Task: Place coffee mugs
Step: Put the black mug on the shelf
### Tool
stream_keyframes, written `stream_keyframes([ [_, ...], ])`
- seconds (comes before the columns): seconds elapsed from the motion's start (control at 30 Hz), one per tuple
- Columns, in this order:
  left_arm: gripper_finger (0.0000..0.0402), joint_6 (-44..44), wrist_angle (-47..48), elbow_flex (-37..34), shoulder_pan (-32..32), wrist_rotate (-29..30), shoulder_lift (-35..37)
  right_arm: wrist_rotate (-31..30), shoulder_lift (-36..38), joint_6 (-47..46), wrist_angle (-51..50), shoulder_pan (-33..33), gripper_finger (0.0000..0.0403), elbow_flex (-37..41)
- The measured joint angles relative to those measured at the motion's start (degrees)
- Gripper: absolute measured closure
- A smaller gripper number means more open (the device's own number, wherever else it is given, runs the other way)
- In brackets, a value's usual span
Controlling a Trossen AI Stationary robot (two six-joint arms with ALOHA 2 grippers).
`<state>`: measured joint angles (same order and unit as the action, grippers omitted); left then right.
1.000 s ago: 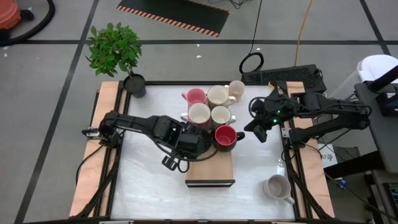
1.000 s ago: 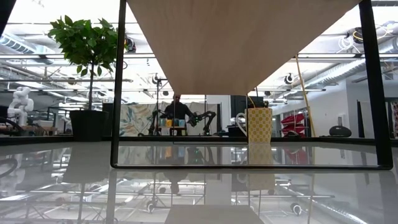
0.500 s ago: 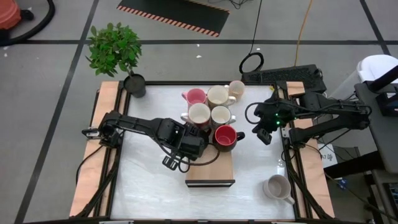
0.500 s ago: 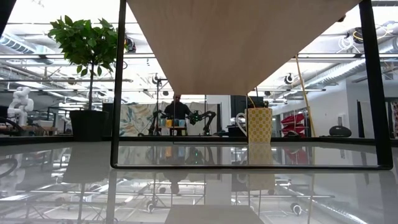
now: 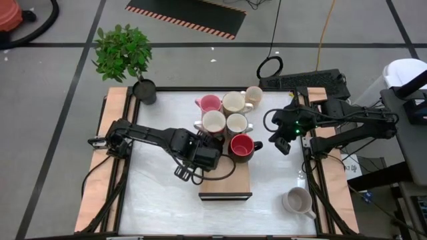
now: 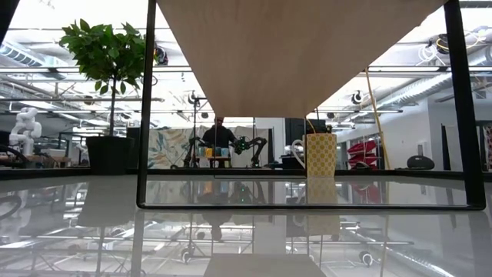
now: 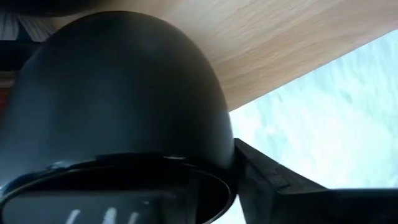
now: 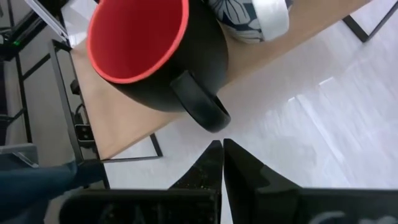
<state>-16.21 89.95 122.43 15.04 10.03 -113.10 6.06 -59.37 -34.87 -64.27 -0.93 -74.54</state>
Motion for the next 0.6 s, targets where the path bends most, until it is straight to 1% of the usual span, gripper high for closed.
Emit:
stream_keyframes([
  [0.2,0.024,0.2,0.0,0.0,0.0,2.5,0.3,0.0,0.0,0.1,0.2,0.0,0.0403,0.0],
  [0.33,0.02,-0.1,-0.1,0.0,0.3,4.6,1.5,0.1,0.0,0.0,1.1,0.0,0.0403,1.9],
  [0.43,0.0186,-0.6,0.0,0.2,0.5,7.1,2.2,2.6,0.0,-0.5,3.6,0.0,0.0403,4.5],
  [0.53,0.0184,-0.7,-0.1,0.2,0.5,7.9,2.6,5.7,0.0,-1.7,8.4,0.0,0.0403,7.5],
  [0.6,0.0183,-0.5,0.0,0.2,0.5,8.2,2.7,6.7,0.0,-2.8,10.5,0.0,0.0403,8.7],
])
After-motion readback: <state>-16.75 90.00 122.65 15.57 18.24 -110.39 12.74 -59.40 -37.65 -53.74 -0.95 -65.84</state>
